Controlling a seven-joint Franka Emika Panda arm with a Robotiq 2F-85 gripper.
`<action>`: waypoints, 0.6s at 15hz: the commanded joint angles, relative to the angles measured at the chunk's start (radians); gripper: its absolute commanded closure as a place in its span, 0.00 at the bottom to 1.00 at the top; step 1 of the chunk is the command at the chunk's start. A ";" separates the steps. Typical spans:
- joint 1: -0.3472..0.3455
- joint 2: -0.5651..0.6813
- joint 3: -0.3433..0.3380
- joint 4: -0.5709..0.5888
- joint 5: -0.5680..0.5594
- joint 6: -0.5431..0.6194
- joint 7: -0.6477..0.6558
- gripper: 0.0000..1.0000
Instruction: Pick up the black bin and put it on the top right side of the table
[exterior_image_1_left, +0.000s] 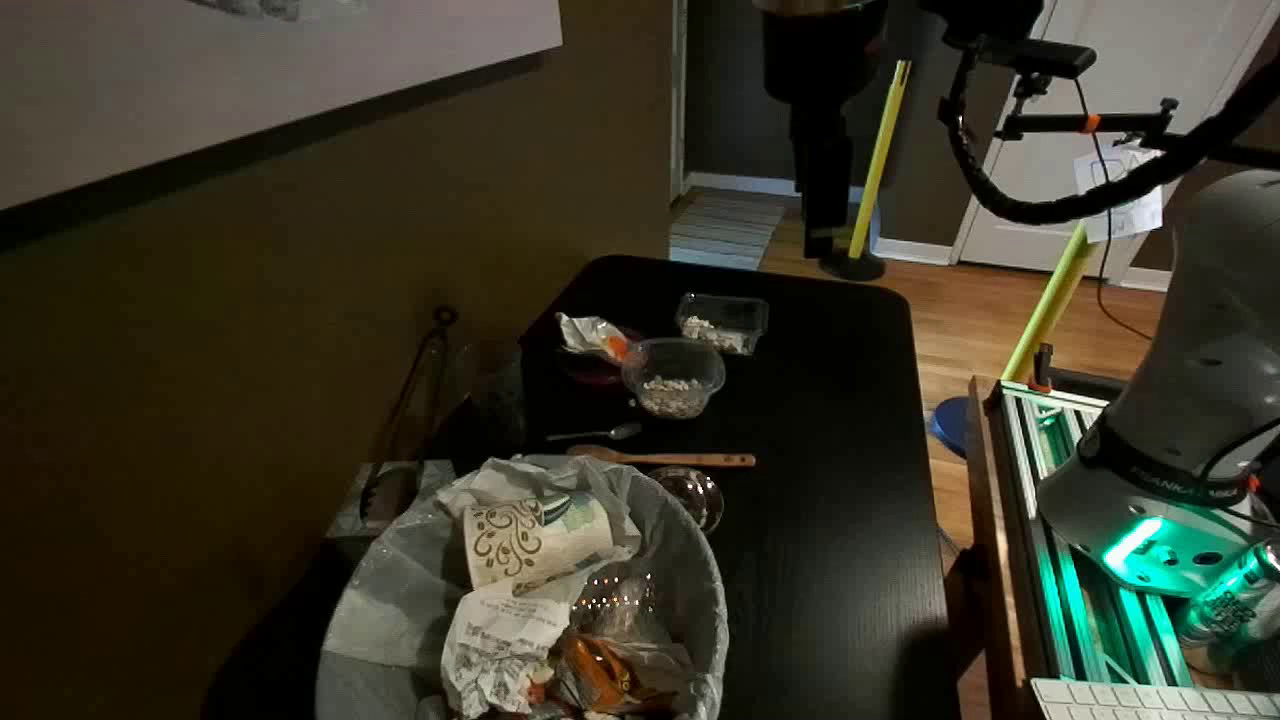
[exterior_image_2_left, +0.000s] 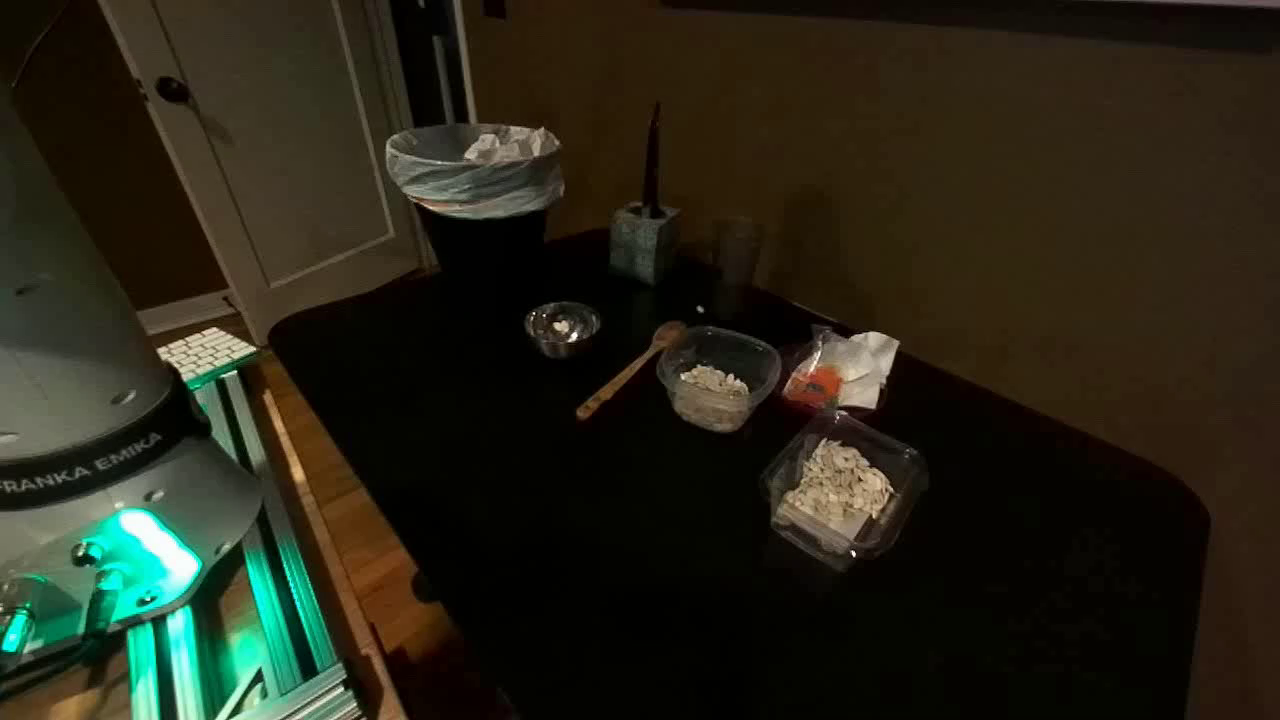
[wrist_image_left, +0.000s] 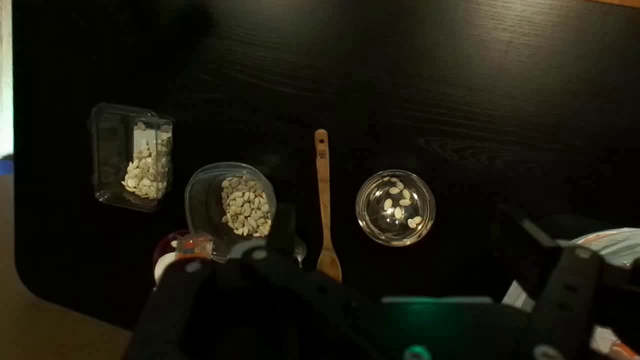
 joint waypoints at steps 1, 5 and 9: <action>0.029 0.005 -0.024 0.003 -0.009 -0.004 0.009 0.00; 0.062 0.025 -0.013 -0.023 0.049 0.028 0.035 0.00; 0.103 0.027 0.013 -0.077 0.181 0.128 0.173 0.00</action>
